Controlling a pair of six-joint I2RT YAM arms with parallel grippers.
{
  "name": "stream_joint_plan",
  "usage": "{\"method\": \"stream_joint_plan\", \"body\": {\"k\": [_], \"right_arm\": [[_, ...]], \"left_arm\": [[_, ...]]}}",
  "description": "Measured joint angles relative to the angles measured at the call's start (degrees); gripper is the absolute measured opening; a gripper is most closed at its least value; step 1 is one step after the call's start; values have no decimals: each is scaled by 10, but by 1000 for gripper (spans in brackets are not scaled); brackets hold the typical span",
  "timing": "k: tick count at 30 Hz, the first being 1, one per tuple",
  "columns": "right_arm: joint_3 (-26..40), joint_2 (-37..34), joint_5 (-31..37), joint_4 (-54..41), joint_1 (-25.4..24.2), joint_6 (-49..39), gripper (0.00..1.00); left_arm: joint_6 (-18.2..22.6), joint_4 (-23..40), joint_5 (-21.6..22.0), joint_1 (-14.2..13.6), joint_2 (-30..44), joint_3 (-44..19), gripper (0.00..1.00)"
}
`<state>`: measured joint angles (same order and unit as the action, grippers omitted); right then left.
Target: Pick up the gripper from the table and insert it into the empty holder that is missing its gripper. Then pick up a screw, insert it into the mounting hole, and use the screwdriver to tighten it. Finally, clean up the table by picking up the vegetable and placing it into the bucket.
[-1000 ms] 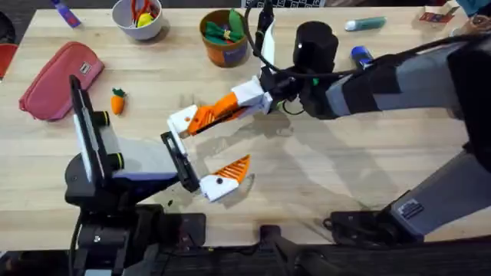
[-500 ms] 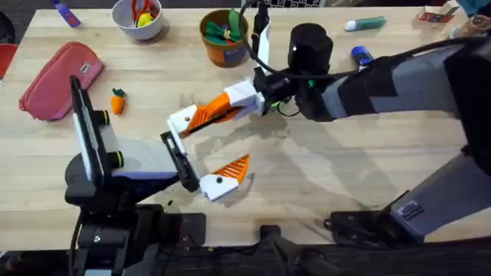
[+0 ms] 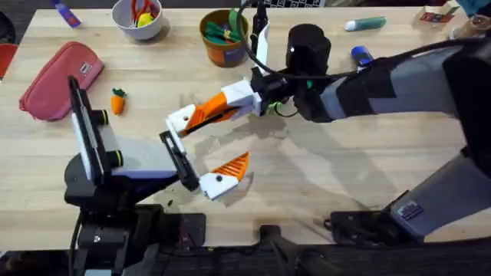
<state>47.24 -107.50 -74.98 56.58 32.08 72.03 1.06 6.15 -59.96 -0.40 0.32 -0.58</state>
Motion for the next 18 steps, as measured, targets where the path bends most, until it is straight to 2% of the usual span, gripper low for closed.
{"method": "stream_joint_plan", "body": {"k": [10, 11, 16, 17, 18], "right_arm": [[1, 0, 2, 0, 0, 0, 14], [1, 0, 2, -1, 0, 3, 67], [1, -2, 22, -8, 8, 2, 799], [1, -2, 24, -8, 8, 1, 904], [1, -2, 25, -7, 9, 1, 941]], "left_arm": [[0, 0, 2, 0, 0, 0, 999], [0, -1, 2, 0, 0, 0, 999], [5, 0, -7, -3, 0, 0, 999], [5, 0, -8, -3, 0, 0, 999], [5, 0, -8, -3, 0, 0, 999]]}}
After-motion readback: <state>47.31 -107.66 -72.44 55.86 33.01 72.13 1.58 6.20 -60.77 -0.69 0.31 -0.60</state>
